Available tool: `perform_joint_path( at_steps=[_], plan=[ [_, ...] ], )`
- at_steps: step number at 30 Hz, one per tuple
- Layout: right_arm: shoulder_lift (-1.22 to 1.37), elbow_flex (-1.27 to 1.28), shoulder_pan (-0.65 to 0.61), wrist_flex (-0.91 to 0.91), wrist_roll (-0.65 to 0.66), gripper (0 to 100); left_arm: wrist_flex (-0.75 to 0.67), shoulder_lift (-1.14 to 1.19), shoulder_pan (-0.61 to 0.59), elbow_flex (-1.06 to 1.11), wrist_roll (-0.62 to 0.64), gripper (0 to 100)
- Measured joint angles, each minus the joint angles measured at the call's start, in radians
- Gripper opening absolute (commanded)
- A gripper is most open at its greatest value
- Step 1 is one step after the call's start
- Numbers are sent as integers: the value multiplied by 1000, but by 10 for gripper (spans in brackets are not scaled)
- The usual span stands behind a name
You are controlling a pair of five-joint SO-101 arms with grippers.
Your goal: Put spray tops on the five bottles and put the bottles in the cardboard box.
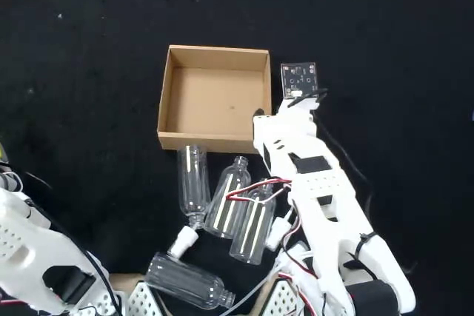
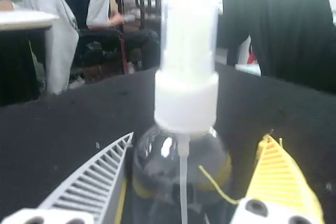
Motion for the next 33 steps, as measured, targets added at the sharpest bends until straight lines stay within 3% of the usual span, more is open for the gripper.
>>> perform_joint_path(
  at_steps=[22,24,28,31,33],
  plan=[
    [0,0,0,0,0,116,12,0,0,0,0,327],
    [0,0,0,0,0,116,12,0,0,0,0,272],
    [0,0,0,0,0,116,12,0,0,0,0,15],
    [0,0,0,0,0,116,9,0,0,2,0,83],
    [0,0,0,0,0,117,-18,0,0,3,0,41]
  ],
)
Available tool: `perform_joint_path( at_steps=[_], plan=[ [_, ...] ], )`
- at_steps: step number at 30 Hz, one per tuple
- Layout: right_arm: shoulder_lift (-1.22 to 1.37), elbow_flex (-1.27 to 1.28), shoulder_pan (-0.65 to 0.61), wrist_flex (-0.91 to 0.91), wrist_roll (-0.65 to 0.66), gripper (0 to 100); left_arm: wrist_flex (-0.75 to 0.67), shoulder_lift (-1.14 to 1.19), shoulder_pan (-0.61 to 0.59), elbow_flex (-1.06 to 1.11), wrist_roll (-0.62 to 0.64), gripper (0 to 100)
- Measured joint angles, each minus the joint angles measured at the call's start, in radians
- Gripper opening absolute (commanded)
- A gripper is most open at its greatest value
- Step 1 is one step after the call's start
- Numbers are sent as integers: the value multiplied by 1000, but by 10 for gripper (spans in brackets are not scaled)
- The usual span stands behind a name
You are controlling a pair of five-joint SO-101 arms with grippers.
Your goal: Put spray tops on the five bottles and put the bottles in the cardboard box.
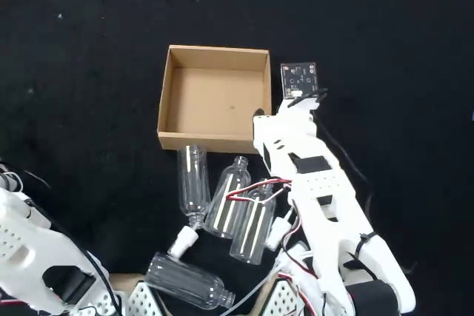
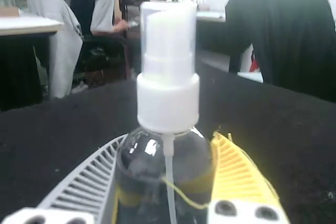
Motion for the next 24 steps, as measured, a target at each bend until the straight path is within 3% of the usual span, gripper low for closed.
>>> perform_joint_path(
  at_steps=[8,14,18,24],
  plan=[
    [0,-66,0,106,0,122,-153,0,21,43,0,29],
    [0,-78,0,157,0,215,-135,-121,63,44,0,29],
    [25,-126,0,157,0,206,74,-319,91,44,0,29],
    [215,-252,0,201,0,207,594,-724,172,57,0,29]
  ],
)
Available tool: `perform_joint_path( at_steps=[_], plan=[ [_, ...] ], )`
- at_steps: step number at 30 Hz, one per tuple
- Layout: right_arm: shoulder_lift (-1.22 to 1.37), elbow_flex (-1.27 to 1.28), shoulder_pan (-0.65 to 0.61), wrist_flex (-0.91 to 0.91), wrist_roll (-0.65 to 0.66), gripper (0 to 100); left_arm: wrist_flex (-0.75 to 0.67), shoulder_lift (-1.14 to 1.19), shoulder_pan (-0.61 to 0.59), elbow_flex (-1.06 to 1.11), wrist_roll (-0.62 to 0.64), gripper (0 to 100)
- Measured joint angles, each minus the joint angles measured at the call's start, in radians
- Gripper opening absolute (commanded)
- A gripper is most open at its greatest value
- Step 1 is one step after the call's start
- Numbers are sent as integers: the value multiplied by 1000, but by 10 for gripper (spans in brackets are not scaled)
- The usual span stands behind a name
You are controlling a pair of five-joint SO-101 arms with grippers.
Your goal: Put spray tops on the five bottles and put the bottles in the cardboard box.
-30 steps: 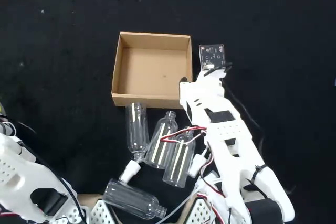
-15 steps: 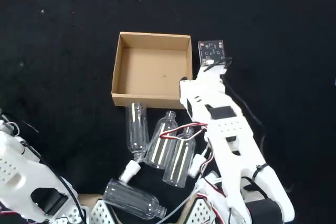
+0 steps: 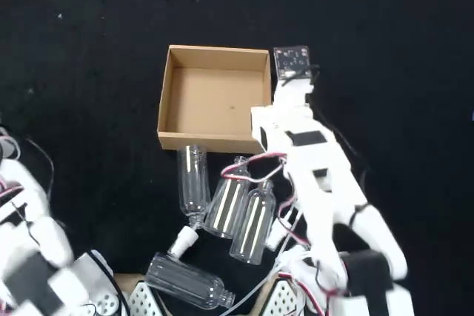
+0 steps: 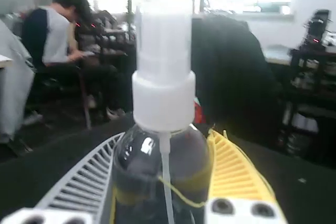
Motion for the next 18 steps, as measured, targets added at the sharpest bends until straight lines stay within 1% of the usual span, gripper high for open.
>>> perform_joint_path(
  at_steps=[4,6,8,9,11,14,16,18],
  plan=[
    [94,-81,0,60,0,205,325,-232,89,0,0,29],
    [127,-101,0,64,0,204,436,-307,143,0,0,29],
    [160,-117,0,69,0,198,509,-358,193,0,0,29],
    [173,-126,0,71,0,180,535,-374,219,0,0,29],
    [201,-141,0,72,8,109,569,-394,273,0,0,29],
    [242,-169,12,74,74,6,582,-400,356,0,0,29],
    [273,-195,26,81,143,21,585,-400,417,0,0,29],
    [308,-235,32,121,222,10,585,-400,482,0,0,29]
  ],
)
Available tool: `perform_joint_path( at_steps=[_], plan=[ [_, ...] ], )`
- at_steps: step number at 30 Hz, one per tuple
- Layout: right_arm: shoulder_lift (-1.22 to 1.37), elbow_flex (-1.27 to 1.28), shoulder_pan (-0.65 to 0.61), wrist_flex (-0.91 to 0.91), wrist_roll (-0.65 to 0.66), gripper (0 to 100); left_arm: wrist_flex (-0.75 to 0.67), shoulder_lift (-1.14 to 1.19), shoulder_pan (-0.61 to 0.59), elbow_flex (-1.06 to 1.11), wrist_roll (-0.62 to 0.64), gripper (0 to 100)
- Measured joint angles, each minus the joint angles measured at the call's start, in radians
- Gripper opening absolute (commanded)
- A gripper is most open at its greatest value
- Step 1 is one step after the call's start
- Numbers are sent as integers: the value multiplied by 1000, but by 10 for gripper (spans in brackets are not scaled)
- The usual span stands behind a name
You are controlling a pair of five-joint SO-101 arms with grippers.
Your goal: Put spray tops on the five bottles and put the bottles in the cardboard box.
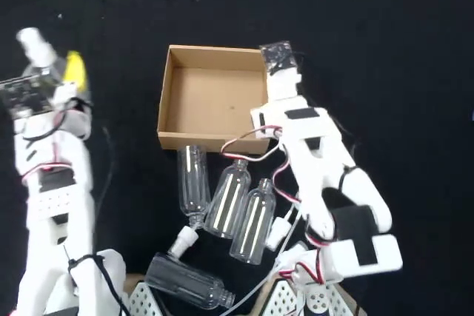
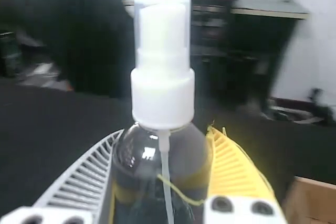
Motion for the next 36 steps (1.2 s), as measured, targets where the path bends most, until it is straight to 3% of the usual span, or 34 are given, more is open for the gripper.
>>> perform_joint_path(
  at_steps=[9,21,26,29,32,36],
  plan=[
    [74,-143,17,195,304,11,2,0,245,0,0,29],
    [-147,35,68,232,532,11,2,0,364,0,0,29],
    [-207,61,68,233,551,21,2,0,368,0,0,29],
    [-207,61,68,233,539,97,2,0,390,0,0,29],
    [-199,61,68,233,457,156,2,0,427,0,0,29],
    [-184,61,66,232,324,126,2,3,453,0,75,29]
  ],
)
